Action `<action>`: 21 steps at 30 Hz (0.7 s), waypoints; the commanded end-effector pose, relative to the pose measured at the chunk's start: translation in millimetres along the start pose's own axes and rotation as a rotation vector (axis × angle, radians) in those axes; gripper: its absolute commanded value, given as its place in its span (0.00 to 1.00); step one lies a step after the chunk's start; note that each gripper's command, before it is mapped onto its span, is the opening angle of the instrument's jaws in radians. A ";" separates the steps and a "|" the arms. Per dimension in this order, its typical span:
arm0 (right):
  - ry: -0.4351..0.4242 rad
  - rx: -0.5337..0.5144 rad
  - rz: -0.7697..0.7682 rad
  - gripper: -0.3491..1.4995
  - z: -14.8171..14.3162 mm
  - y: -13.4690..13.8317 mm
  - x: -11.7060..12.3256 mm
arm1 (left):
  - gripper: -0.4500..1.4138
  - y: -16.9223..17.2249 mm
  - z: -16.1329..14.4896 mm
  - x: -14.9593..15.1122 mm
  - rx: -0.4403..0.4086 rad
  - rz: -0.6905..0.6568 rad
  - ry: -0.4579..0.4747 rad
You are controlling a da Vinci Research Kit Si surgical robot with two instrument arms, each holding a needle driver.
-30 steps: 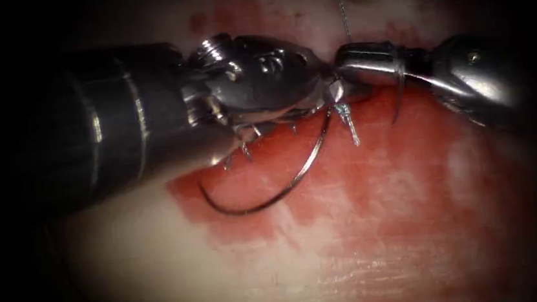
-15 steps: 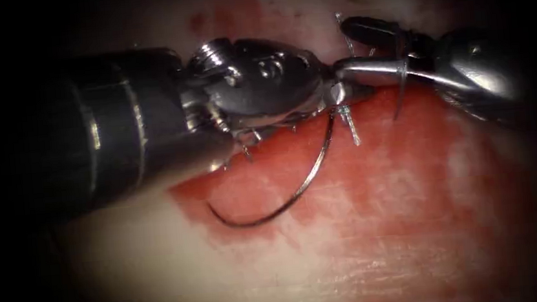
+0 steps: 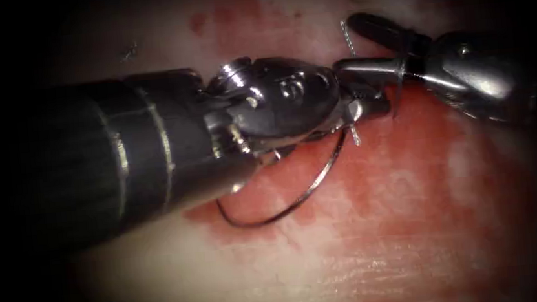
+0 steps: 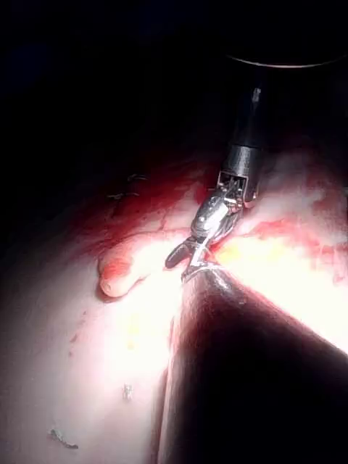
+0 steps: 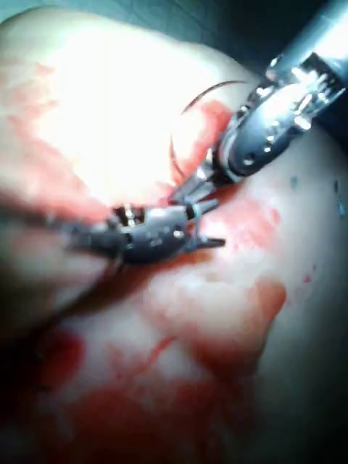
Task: Wound Closure
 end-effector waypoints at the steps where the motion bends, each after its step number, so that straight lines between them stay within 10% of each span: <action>1: -0.011 0.004 0.007 0.61 1.0 -0.2 -0.6 | 0.05 -0.3 0.7 0.5 0.002 0.001 0.002; 14: -0.088 0.028 0.097 0.59 3.1 0.1 -2.5 | 0.05 -0.2 0.3 0.3 -0.001 0.003 0.002; 21: -0.096 0.055 0.159 0.05 3.4 -0.4 -2.5 | 0.05 -0.3 -0.1 -0.1 -0.006 -0.005 0.002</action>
